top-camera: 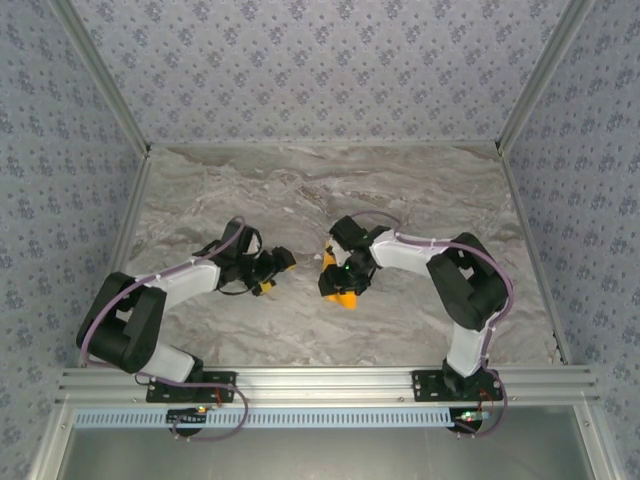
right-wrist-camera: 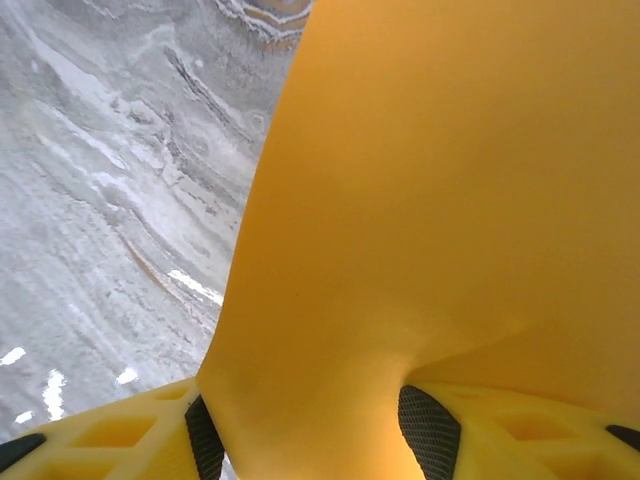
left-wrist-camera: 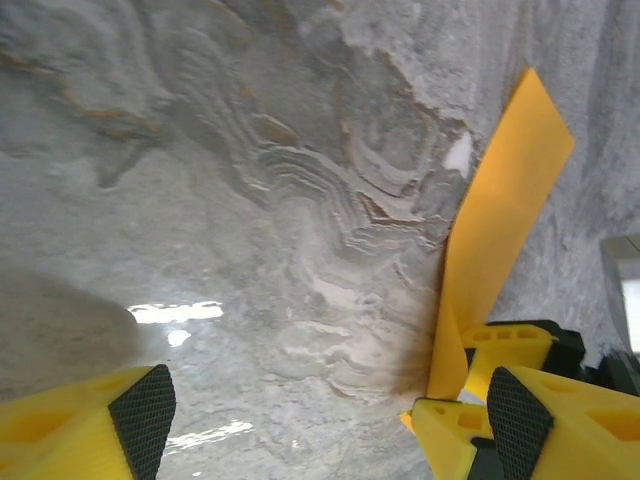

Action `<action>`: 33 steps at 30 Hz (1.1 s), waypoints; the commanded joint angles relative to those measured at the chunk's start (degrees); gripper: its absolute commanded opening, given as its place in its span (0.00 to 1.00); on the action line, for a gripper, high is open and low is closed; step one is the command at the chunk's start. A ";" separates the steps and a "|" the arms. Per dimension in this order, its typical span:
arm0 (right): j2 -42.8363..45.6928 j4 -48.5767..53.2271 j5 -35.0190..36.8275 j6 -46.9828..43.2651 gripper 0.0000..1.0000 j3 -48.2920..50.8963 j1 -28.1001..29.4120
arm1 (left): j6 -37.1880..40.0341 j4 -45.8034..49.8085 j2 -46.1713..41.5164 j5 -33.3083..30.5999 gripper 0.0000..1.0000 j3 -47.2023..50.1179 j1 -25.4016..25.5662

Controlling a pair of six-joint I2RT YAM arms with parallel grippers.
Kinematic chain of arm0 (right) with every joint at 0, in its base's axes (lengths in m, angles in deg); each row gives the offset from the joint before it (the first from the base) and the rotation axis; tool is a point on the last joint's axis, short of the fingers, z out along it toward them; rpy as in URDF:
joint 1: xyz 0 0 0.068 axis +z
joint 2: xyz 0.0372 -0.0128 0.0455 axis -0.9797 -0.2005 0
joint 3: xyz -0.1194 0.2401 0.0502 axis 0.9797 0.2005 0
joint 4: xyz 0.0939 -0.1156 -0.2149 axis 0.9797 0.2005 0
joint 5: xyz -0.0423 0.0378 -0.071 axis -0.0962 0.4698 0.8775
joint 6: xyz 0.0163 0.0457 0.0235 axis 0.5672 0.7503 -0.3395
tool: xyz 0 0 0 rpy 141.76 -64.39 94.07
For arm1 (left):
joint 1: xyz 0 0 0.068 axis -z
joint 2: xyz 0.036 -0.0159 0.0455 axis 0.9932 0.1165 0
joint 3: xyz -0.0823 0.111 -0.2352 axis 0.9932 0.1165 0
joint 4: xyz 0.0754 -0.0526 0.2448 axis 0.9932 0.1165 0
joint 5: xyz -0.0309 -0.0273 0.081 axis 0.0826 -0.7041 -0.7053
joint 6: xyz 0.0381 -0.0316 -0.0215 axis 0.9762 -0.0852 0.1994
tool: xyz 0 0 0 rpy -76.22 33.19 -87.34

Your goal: Fold a paper plane with a square sheet of paper (pick it up from the middle)

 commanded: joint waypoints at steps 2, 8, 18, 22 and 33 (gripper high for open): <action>-6.11 -1.25 5.03 -1.87 0.56 6.54 -3.92 | 0.41 -4.22 1.36 3.26 0.83 -0.33 0.89; -6.28 -5.09 -1.62 -1.38 0.57 8.66 -6.73 | -1.53 -9.24 2.23 5.78 0.76 0.29 2.86; -5.36 -10.73 -7.81 1.20 0.49 12.79 -10.95 | -8.23 -17.76 7.97 5.80 0.50 -0.53 7.72; -5.14 -13.21 -9.72 2.99 0.49 14.13 -11.94 | -9.03 -17.77 10.23 4.34 0.37 -2.29 10.54; -4.92 -15.98 -11.40 5.31 0.42 16.32 -13.40 | -9.86 -18.47 16.35 3.20 0.10 -6.18 15.03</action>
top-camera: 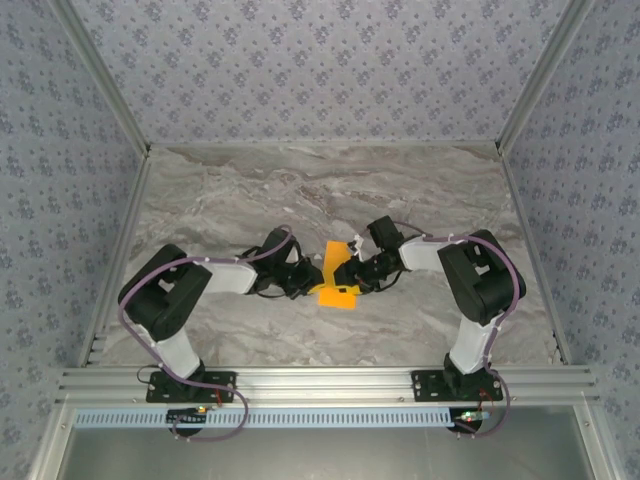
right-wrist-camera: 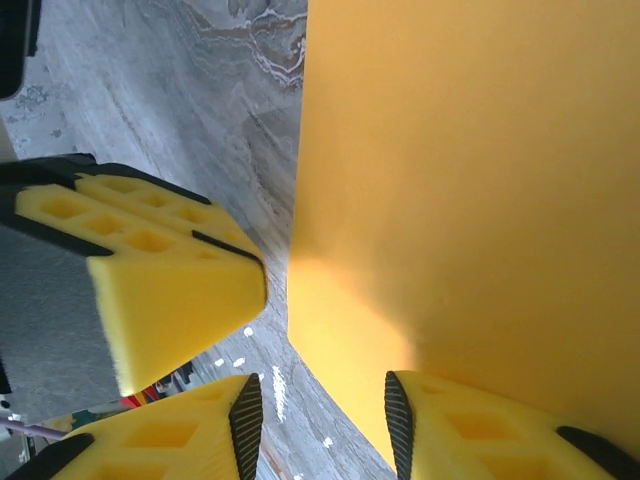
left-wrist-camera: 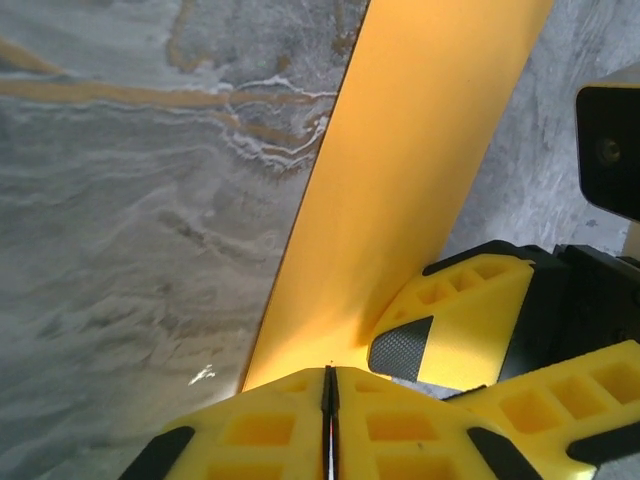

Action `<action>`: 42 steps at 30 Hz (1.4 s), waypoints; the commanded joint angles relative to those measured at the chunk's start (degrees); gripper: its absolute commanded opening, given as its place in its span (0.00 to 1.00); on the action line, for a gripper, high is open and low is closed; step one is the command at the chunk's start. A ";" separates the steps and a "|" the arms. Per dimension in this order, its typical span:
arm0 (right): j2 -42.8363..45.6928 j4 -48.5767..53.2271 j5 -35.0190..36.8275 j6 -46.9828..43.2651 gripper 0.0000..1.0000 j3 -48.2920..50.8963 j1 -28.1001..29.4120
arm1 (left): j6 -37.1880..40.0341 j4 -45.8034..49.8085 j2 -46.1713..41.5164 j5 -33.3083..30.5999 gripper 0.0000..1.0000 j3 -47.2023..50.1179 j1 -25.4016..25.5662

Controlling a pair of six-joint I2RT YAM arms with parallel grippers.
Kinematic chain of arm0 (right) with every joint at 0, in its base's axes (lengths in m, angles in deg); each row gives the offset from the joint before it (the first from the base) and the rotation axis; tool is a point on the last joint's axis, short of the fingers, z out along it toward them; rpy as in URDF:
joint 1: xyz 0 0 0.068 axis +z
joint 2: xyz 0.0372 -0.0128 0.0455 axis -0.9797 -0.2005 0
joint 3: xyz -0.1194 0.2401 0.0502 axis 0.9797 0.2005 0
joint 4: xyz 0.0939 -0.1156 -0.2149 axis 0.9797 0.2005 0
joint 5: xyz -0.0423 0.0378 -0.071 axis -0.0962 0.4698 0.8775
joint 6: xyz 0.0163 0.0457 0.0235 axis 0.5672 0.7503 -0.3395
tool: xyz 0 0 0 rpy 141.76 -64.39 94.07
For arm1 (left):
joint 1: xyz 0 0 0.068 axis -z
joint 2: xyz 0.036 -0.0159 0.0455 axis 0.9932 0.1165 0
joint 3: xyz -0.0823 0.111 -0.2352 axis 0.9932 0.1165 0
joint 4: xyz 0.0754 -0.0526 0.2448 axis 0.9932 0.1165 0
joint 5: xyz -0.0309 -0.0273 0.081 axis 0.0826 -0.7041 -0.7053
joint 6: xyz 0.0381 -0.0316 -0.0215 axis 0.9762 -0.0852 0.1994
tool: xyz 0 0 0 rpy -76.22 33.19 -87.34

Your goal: Fold a paper plane with a square sheet of paper (pick it up from the middle)

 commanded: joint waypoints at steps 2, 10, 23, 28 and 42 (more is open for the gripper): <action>-5.86 3.58 14.67 1.06 0.40 3.97 -1.11 | 0.64 0.39 1.77 -1.18 0.06 -2.68 1.48; -2.69 10.63 25.62 -0.88 0.40 1.49 2.31 | 2.81 6.83 -1.02 -5.87 0.08 -2.04 0.25; 5.96 32.01 57.80 6.34 0.59 -14.21 21.54 | 2.69 9.83 -10.69 -8.02 0.18 3.07 -7.91; 2.02 34.74 59.33 14.15 0.71 -16.66 25.15 | 2.62 9.49 -10.31 -7.49 0.20 3.59 -8.19; -3.31 32.00 54.58 20.74 0.73 -14.16 24.51 | 2.86 9.30 -9.68 -7.21 0.20 4.07 -8.26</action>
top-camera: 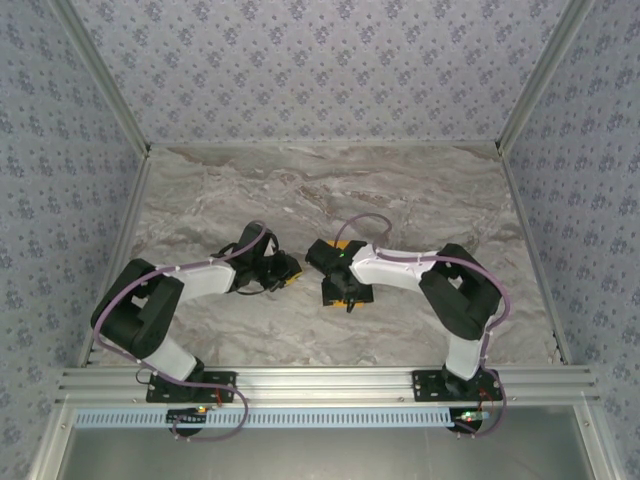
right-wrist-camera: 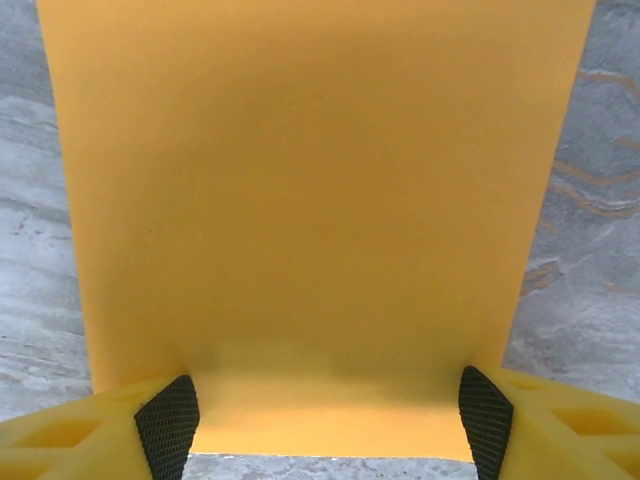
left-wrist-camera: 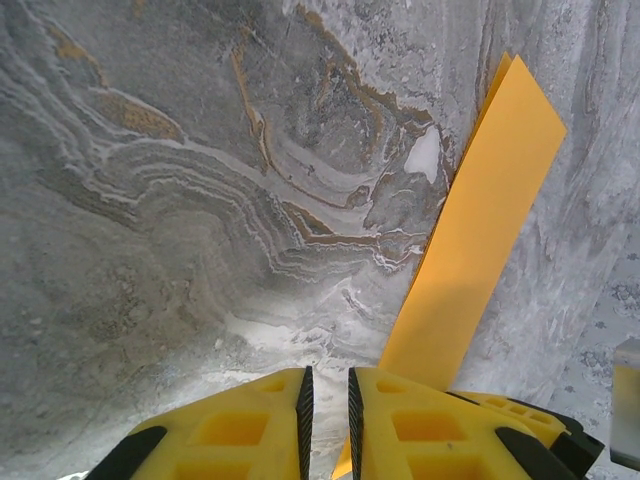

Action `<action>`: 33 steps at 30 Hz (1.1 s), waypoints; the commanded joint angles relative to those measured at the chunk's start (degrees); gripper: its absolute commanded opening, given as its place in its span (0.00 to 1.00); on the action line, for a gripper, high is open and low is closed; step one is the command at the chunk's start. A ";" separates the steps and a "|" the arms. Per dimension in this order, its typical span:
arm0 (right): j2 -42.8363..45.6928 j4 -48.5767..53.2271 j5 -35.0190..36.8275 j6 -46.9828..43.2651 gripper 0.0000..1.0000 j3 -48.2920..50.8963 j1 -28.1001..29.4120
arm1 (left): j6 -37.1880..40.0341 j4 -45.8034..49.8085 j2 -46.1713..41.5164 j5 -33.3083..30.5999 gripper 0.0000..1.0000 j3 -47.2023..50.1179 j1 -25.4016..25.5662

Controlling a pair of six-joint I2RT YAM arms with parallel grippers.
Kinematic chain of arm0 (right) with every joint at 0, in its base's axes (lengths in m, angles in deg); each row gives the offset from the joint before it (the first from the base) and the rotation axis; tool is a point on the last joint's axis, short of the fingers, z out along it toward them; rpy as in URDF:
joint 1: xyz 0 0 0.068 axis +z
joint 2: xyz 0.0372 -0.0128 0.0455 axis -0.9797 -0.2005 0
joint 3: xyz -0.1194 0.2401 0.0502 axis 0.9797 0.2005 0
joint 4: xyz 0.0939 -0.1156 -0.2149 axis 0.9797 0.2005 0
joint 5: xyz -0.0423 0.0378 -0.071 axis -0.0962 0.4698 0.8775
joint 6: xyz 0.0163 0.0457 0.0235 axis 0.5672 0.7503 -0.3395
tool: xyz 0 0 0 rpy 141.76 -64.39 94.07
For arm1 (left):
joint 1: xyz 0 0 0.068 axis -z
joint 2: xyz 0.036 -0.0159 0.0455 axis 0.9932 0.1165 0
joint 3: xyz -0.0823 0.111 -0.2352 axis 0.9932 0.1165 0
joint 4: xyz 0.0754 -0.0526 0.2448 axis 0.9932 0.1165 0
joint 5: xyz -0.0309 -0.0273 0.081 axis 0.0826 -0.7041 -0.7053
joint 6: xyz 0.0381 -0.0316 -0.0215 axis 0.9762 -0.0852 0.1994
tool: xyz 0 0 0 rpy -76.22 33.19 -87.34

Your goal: Fold a paper plane with a square sheet of paper (pick it up from the middle)

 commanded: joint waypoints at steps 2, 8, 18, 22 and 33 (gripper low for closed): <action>-2.77 -1.73 -2.64 2.29 0.69 3.97 -1.70 | 0.61 1.21 -0.06 0.16 0.20 0.31 -0.35; 1.44 -8.25 -7.24 1.37 0.58 9.94 -5.20 | 0.73 -0.07 0.18 1.56 0.20 0.48 -0.37; 6.57 -16.42 -19.66 -2.89 0.57 17.47 -12.92 | 0.20 -6.43 1.51 6.45 0.21 0.45 0.63; 7.35 -19.06 -23.22 -2.93 0.52 20.03 -15.92 | 0.22 -7.75 2.56 8.04 0.23 -0.32 1.71; 6.86 -3.77 -4.59 -4.88 0.57 8.67 -9.27 | -0.87 -6.80 4.25 5.99 0.26 -1.38 2.74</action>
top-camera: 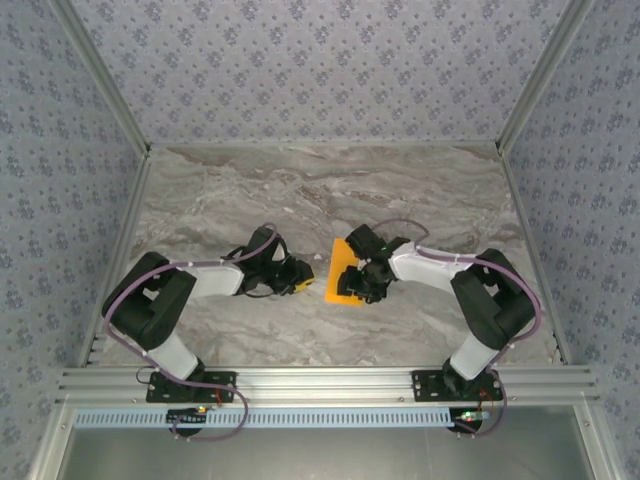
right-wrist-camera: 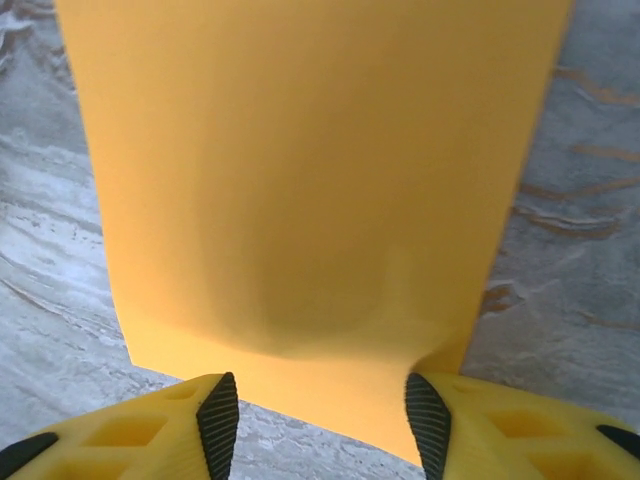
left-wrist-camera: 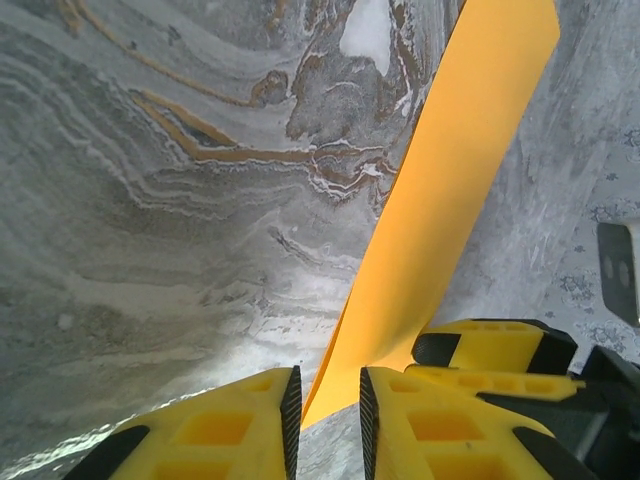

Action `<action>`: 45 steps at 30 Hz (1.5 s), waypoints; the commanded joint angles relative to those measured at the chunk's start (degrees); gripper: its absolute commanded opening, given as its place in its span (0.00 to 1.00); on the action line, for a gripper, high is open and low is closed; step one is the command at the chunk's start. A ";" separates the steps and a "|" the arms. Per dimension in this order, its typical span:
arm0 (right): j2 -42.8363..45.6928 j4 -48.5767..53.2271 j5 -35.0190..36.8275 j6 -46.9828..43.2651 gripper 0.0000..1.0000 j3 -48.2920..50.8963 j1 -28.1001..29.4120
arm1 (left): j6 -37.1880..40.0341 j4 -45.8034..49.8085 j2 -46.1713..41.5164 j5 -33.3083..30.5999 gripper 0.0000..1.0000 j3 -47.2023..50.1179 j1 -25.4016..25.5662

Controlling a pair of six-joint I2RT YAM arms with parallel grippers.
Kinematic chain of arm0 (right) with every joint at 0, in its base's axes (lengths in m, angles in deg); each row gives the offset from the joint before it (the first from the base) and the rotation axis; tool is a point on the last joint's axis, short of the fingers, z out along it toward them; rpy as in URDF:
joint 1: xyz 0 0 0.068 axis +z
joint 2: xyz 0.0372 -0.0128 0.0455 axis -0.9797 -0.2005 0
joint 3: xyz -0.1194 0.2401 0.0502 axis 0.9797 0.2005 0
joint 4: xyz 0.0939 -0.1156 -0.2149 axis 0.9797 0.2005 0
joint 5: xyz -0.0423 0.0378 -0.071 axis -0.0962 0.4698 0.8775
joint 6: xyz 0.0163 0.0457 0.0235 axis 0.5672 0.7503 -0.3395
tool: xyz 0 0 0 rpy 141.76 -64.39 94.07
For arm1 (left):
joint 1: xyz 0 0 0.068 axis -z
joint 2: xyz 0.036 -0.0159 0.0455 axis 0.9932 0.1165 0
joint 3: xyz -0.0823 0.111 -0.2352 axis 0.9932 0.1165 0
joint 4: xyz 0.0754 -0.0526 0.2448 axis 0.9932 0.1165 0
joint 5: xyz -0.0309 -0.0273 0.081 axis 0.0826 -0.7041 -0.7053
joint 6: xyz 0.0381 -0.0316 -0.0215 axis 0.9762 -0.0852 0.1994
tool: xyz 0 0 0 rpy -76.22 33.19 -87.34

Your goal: Fold a paper plane with a square sheet of paper (pick it up from the middle)

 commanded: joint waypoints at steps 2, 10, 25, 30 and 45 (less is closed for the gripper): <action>-2.38 11.33 17.01 -0.90 0.58 -6.70 4.59 | -1.18 -0.38 -0.04 -1.00 0.26 -1.18 -0.74; -8.28 16.03 21.81 -0.17 0.70 -16.92 11.28 | -1.24 0.58 -1.85 -2.20 0.27 -0.10 -1.95; -13.72 13.79 17.68 2.04 0.65 -13.15 11.71 | -0.99 0.89 -1.65 -2.30 0.27 0.37 -2.15; -9.95 6.11 11.24 2.42 0.54 -5.97 8.24 | -0.88 0.83 -1.68 -2.03 0.27 0.25 -2.11; -3.46 -15.14 -11.27 -0.65 0.48 10.76 -6.07 | -0.85 -5.27 -0.25 3.74 0.27 -0.93 -0.89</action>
